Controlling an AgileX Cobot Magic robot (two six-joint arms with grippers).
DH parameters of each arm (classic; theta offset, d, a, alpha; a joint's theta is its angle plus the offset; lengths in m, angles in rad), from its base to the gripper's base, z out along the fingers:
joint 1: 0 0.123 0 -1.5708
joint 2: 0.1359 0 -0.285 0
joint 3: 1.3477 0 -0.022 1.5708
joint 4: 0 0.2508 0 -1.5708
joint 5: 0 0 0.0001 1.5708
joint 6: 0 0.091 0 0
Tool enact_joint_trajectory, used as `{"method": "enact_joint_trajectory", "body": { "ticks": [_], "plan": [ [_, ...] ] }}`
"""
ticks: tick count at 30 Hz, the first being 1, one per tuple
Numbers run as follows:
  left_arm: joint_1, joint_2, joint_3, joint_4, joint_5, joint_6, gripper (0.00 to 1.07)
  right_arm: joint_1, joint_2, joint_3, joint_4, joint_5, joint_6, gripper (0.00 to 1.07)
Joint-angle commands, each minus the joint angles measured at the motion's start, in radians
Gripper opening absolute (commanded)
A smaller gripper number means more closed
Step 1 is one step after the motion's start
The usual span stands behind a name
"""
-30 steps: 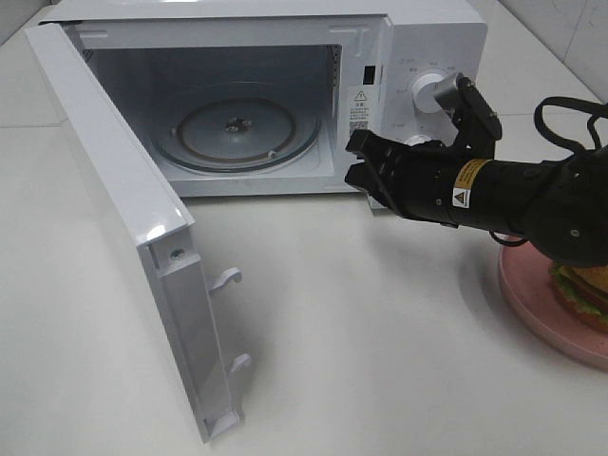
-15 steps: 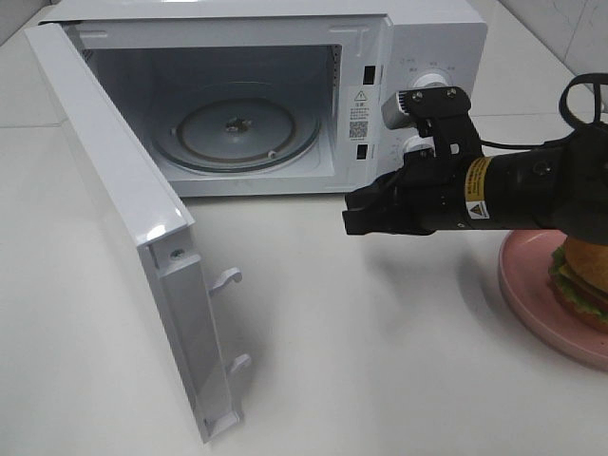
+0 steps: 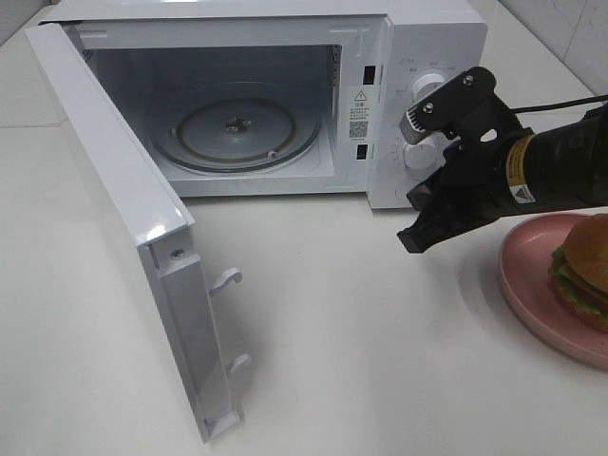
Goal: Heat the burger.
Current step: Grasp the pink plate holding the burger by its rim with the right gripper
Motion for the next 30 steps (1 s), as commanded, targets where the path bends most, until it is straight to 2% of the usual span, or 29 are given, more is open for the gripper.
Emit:
{"method": "enact_joint_trajectory", "body": {
  "ticks": [1, 5, 8, 10, 12, 13, 14, 15, 16, 17, 18, 22, 24, 25, 26, 27, 28, 29, 30],
  "plan": [
    [0.003, -0.021, 0.002, -0.005, -0.013, -0.001, 0.0, 0.002, -0.01, -0.006, 0.023, 0.153, 0.078, 0.08],
    [0.003, -0.021, 0.002, -0.005, -0.013, -0.001, 0.0, 0.003, -0.01, -0.008, 0.123, 0.24, 0.102, 0.08],
    [0.003, -0.021, 0.002, -0.005, -0.013, -0.001, 0.0, 0.003, -0.01, -0.008, 0.145, 0.26, 0.097, 0.08],
    [0.003, -0.021, 0.002, -0.005, -0.013, -0.001, 0.0, 0.003, -0.01, -0.008, 0.273, 0.35, 0.007, 0.07],
    [0.003, -0.021, 0.002, -0.005, -0.013, -0.001, 0.0, 0.003, -0.01, -0.008, 0.323, 0.371, -0.035, 0.07],
    [0.003, -0.021, 0.002, -0.005, -0.013, -0.001, 0.0, 0.003, -0.01, -0.011, 0.426, 0.405, -0.127, 0.07],
    [0.003, -0.021, 0.002, -0.005, -0.013, -0.001, 0.0, 0.003, -0.01, -0.011, 0.426, 0.405, -0.127, 0.07],
    [0.003, -0.021, 0.002, -0.005, -0.013, -0.001, 0.0, 0.003, -0.01, -0.017, 0.493, 0.43, -0.172, 0.07],
    [0.003, -0.021, 0.002, -0.005, -0.013, -0.001, 0.0, 0.003, -0.01, -0.042, 0.62, 0.498, -0.287, 0.07],
    [0.003, -0.021, 0.002, -0.005, -0.013, -0.001, 0.0, 0.003, -0.01, -0.042, 0.62, 0.498, -0.287, 0.07],
    [0.003, -0.021, 0.002, -0.005, -0.013, -0.001, 0.0, 0.003, -0.01, -0.079, 0.715, 0.582, -0.378, 0.08],
    [0.003, -0.021, 0.002, -0.005, -0.013, -0.001, 0.0, 0.003, -0.01, -0.13, 0.806, 0.705, -0.451, 0.1],
    [0.003, -0.021, 0.002, -0.005, -0.013, -0.001, 0.0, 0.003, -0.01, -0.177, 0.824, 0.805, -0.438, 0.17],
    [0.003, -0.021, 0.002, -0.005, -0.013, -0.001, 0.0, 0.003, -0.01, -0.177, 0.824, 0.805, -0.438, 0.17],
    [0.003, -0.021, 0.002, -0.005, -0.013, -0.001, 0.0, 0.003, -0.01, -0.204, 0.83, 0.861, -0.42, 0.25],
    [0.003, -0.021, 0.002, -0.005, -0.013, -0.001, 0.0, 0.003, -0.01, -0.204, 0.83, 0.861, -0.42, 0.25],
    [0.003, -0.021, 0.002, -0.005, -0.013, -0.001, 0.0, 0.003, -0.01, -0.22, 0.83, 0.9, -0.397, 0.36],
    [0.003, -0.021, 0.002, -0.005, -0.013, -0.001, 0.0, 0.003, -0.01, -0.22, 0.83, 0.9, -0.397, 0.36],
    [0.003, -0.021, 0.002, -0.005, -0.013, -0.001, 0.0, 0.003, -0.01, -0.226, 0.83, 0.911, -0.387, 0.41]
  ]
}}
